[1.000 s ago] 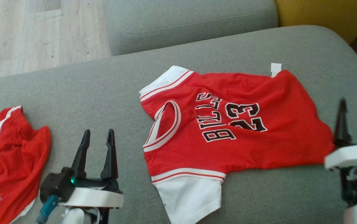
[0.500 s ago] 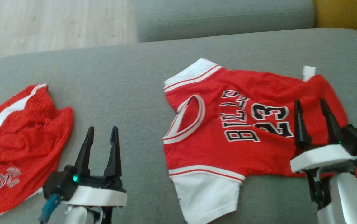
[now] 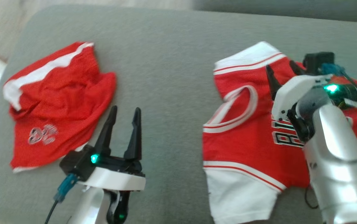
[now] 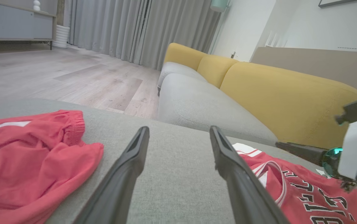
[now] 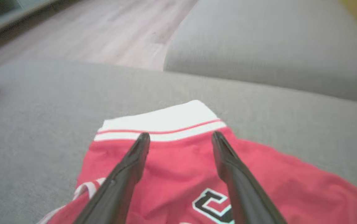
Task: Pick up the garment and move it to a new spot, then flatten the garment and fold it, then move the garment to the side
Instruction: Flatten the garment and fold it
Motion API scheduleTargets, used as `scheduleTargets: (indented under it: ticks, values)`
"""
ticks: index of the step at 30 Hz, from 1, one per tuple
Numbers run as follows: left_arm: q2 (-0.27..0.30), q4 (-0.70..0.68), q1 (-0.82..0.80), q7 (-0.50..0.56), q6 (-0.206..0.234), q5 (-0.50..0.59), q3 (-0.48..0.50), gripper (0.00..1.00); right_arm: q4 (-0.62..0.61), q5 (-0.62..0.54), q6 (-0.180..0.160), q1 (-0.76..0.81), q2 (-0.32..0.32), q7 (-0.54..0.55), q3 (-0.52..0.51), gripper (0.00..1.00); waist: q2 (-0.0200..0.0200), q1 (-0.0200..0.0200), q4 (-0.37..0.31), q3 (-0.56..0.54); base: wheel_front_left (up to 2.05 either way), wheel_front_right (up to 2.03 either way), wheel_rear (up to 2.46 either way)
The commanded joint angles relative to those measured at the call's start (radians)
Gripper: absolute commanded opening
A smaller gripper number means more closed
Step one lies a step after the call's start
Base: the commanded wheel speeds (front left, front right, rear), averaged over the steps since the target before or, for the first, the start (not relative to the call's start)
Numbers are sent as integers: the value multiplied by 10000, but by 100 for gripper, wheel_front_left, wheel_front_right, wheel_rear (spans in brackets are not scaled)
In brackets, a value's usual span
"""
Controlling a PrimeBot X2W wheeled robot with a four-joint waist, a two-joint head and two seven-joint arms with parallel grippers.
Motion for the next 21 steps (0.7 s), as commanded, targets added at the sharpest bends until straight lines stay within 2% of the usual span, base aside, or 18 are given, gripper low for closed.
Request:
scheduleTargets:
  ticks: [1, 7, 11, 16, 17, 21]
  values:
    - [20, -234, -451, -93, -12, -95, 125, 100, 229, -168, -7, -612, -65, 340, 187, 100, 0, -2, 726, 440, 0, 0, 0]
    - [20, -227, -653, -93, 100, -377, -390, 100, 2272, -552, -7, -1761, -489, 1400, 107, 100, 0, -2, 1406, 707, 0, 0, 0]
    - [20, -261, -766, -93, 149, -466, -619, 100, 3182, -725, -7, -2267, -815, 1575, 524, 100, 0, -2, 1658, 902, 0, 0, 0]
    - [20, -277, -861, -93, 189, -530, -743, 100, 4179, -380, -7, -2644, -991, 1982, 1061, 100, 0, -2, 1820, 1034, 0, 0, 0]
    - [20, -282, -867, -93, 196, -537, -754, 100, 4278, -278, -7, -2716, -1026, 1955, 1152, 0, 0, -2, 1837, 1051, 0, 0, 0]
    - [20, -305, -884, -93, 229, -567, -812, 100, 4358, 364, -7, -3102, -991, 1438, 1205, 0, 0, -2, 1874, 1107, 0, 0, 0]
